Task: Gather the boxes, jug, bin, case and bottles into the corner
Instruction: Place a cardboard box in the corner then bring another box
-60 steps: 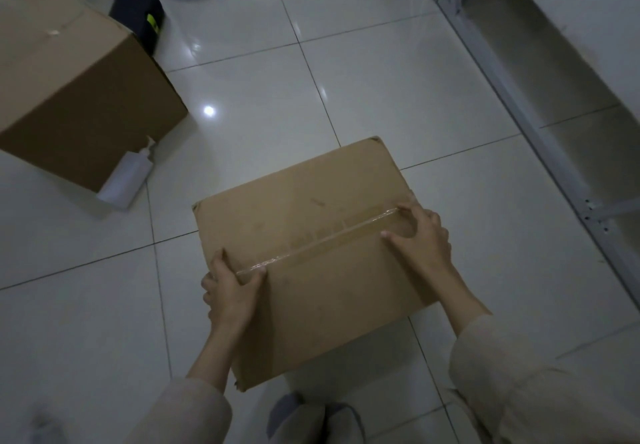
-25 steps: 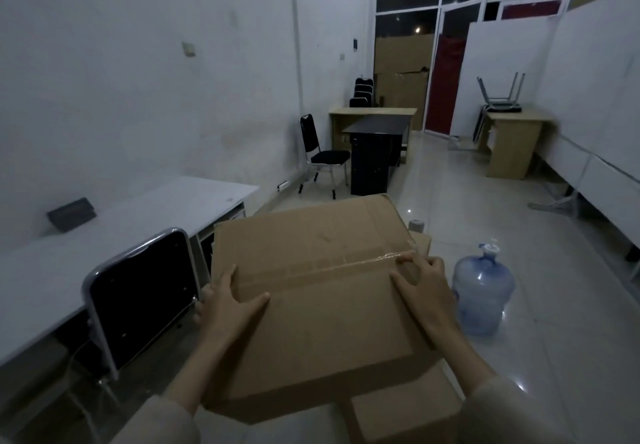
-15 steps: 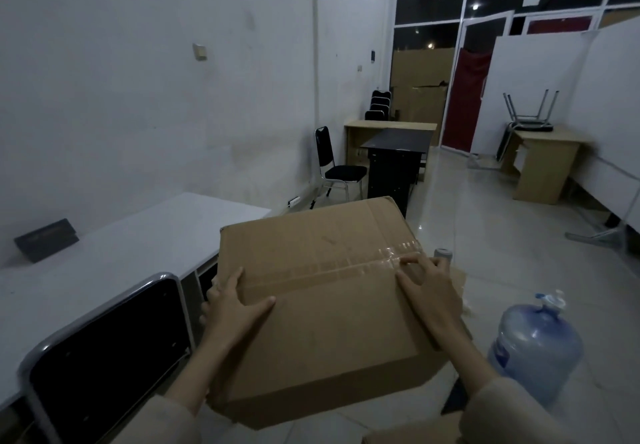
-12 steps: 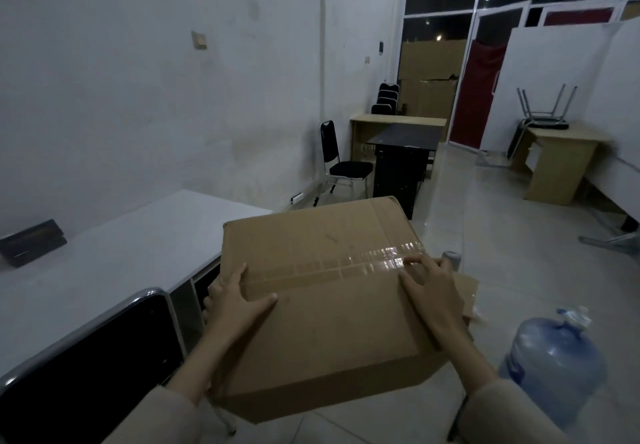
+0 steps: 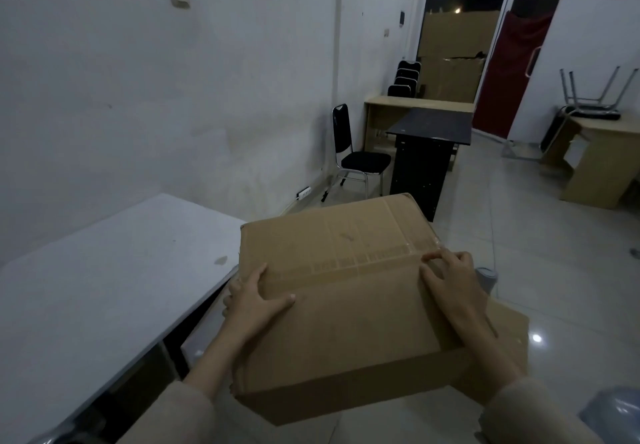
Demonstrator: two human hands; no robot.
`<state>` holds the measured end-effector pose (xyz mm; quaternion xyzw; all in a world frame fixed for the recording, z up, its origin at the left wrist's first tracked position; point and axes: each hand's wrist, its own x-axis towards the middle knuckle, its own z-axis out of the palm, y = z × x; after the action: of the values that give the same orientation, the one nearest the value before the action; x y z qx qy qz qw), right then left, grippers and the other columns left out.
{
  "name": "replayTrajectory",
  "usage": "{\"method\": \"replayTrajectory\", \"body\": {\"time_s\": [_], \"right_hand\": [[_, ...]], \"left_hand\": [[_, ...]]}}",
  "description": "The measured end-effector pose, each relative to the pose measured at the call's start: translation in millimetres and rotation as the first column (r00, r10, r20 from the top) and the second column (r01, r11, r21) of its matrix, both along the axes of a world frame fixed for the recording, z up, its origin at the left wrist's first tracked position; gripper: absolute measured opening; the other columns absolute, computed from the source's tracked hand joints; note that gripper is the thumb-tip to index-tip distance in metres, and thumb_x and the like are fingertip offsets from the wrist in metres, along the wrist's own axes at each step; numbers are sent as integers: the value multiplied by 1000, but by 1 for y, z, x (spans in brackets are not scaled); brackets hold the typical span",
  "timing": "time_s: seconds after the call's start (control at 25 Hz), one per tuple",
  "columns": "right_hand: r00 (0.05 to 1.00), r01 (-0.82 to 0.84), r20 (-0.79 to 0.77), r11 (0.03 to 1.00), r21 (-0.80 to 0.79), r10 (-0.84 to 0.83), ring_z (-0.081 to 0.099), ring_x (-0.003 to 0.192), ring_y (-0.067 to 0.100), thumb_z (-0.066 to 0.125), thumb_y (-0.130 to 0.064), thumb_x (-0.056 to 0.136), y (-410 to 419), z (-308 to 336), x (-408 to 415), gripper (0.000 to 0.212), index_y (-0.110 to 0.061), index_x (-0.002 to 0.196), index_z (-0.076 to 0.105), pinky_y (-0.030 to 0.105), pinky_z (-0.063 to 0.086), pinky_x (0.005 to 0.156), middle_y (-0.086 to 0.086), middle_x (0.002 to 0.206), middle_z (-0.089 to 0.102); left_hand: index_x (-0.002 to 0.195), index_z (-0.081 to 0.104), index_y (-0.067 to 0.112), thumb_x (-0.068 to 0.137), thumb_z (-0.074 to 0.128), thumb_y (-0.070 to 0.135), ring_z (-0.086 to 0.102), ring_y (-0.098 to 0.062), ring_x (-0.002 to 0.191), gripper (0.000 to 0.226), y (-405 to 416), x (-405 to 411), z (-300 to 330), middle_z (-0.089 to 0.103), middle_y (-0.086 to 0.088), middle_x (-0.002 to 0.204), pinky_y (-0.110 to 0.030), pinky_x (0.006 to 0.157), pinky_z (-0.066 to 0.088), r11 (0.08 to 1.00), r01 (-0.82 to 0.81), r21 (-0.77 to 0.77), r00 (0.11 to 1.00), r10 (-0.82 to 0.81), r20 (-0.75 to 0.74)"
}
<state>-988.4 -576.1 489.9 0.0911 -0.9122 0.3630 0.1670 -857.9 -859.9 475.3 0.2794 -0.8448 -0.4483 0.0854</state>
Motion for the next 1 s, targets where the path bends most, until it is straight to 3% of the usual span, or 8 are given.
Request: {"method": "replayTrajectory", "body": {"time_s": [0.24,0.56,0.8,1.0], "right_hand": [[999,-10,33,1000,28,9,50,74,18,56,-27,87,-82,-3,-171,7,-27,94,56,27,40,59,3,98,44],[1000,-3,-20,996,88,5,48,75,19,53,-25,88,-177,26,-361,9,-22,94,59,23,29,54,2,98,45],[991,-106,-71,989,107,114,51,77,21,53,-24,88,-261,28,-516,12,-19,96,61,28,40,59,4,100,46],[946,-324,22,940,110,324,48,74,20,54,-17,86,-356,2,-637,13,-18,96,62,27,33,58,4,96,45]], "left_hand": [[141,24,36,69,71,54,27,-37,133,88,-81,-167,-12,18,-13,148,-52,110,31,997,8,79,999,-12,51],[142,26,33,69,74,45,33,-34,133,88,-173,-347,-6,21,-12,150,-52,109,34,983,62,175,998,-60,-18],[141,29,34,70,75,43,35,-31,131,85,-226,-466,-29,22,-11,148,-44,107,35,967,-80,240,992,100,-71],[139,34,28,71,76,37,38,-30,129,80,-282,-543,-53,25,-12,146,-40,107,36,913,-303,274,945,326,-41]]}}
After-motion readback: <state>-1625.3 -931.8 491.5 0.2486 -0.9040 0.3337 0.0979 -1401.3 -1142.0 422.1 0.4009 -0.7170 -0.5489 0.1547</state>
